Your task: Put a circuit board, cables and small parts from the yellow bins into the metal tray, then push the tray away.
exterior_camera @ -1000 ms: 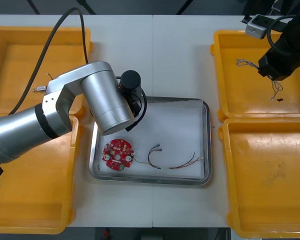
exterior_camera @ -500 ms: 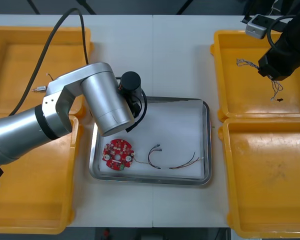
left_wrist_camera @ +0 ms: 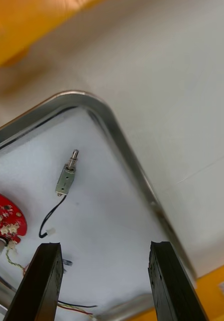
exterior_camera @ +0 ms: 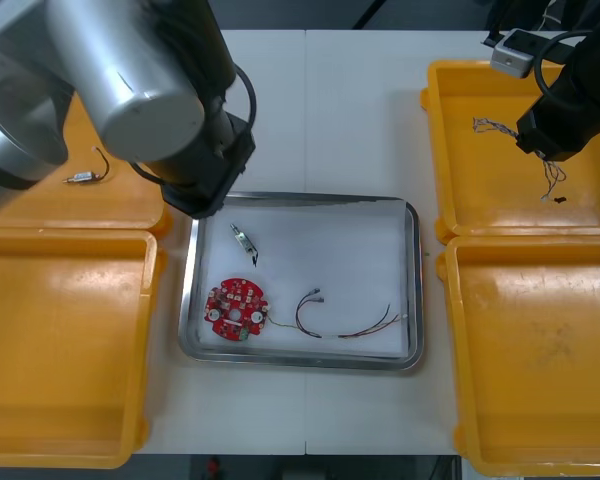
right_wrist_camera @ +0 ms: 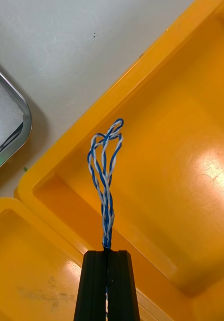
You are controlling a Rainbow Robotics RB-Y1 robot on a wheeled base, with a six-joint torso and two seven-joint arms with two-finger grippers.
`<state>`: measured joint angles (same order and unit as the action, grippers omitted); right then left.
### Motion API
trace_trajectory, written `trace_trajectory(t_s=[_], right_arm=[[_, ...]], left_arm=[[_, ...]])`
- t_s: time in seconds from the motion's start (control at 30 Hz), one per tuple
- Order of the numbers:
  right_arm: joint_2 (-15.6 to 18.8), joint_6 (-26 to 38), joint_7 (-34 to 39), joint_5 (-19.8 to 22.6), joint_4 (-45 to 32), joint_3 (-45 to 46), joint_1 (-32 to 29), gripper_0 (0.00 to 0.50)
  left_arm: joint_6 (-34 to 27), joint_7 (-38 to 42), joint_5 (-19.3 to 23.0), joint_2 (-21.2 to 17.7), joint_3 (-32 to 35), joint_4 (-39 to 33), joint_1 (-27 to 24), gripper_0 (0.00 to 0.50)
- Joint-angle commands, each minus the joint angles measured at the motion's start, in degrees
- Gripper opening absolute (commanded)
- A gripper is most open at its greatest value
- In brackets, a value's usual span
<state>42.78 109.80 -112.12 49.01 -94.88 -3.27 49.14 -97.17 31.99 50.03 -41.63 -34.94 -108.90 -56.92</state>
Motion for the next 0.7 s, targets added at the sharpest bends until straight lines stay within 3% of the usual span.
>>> trace_trajectory(t_s=[0.03, 0.13, 0.3, 0.7], right_arm=[[2.13, 0.2, -1.97, -0.06, -1.71, 1.6, 1.66, 0.0], [2.13, 0.2, -1.97, -0.06, -1.71, 1.6, 1.66, 0.0], [2.13, 0.2, -1.97, -0.06, -1.71, 1.6, 1.66, 0.0], [2.13, 0.2, -1.97, -0.06, -1.71, 1.6, 1.66, 0.0]], left_arm=[[-0.83, -2.99, 6.31, -6.44, 6.99, 3.26, -5.31, 0.5], [-0.92, -5.1, 9.73, -9.52, 8.84, 7.39, -7.07, 0.5], [-0.3, -10.19, 11.93, -13.47, 10.16, 14.68, -8.82, 0.5], [6.99, -19.77, 8.68, -16.64, 10.42, 34.02, -9.35, 0.5]])
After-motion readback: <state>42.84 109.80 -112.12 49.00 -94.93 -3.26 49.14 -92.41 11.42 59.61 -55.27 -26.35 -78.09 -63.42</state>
